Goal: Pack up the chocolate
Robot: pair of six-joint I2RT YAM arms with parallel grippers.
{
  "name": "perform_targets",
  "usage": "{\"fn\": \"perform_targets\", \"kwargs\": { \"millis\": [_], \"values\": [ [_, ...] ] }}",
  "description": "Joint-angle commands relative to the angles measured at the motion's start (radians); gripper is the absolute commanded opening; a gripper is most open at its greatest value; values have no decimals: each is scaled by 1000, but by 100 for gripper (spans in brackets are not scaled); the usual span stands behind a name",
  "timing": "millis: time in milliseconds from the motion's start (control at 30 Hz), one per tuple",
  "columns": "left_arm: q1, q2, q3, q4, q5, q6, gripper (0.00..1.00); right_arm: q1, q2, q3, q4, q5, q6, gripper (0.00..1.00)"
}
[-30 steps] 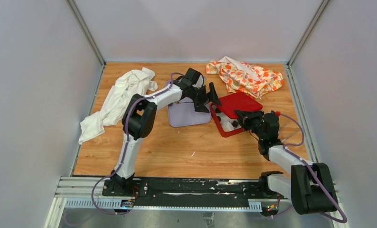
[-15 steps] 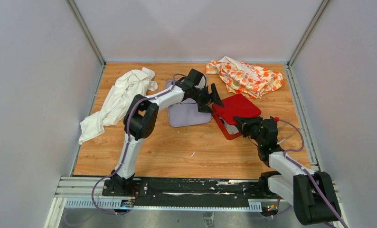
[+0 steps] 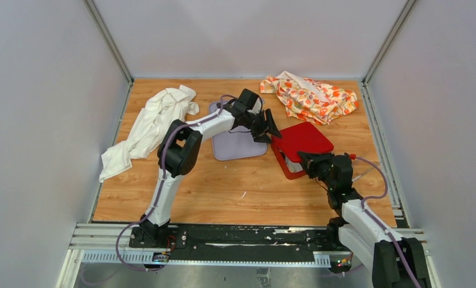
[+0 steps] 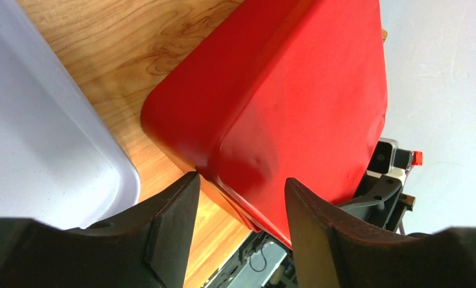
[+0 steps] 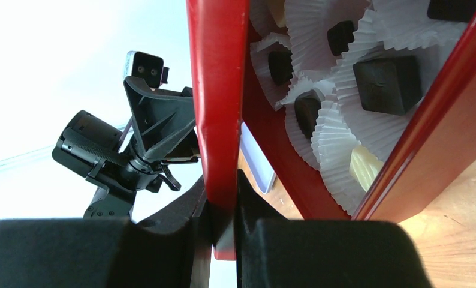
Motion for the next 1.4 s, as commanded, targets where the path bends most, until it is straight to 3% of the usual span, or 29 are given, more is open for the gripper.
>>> {"fn": "perform_targets", "kwargs": {
  "millis": [0,500,867,1000,1200,1367],
  "values": [
    [-23,31,9,28,6,-6,57,20,-14,-35,-155,-2,12,15],
    [-37,49,2,18,6,1,36,20,-151,-44,-325,6,13,37],
    [-37,60,4,8,5,4,35,19,-257,48,-607,17,-108,48],
    [-38,66,9,10,6,2,35,19,-304,103,-754,27,-172,58],
    [-38,72,29,-9,30,12,35,19,-362,259,-1065,127,-355,58],
    [-39,71,63,-84,36,82,37,19,-322,463,-1227,364,-551,58]
  ]
}}
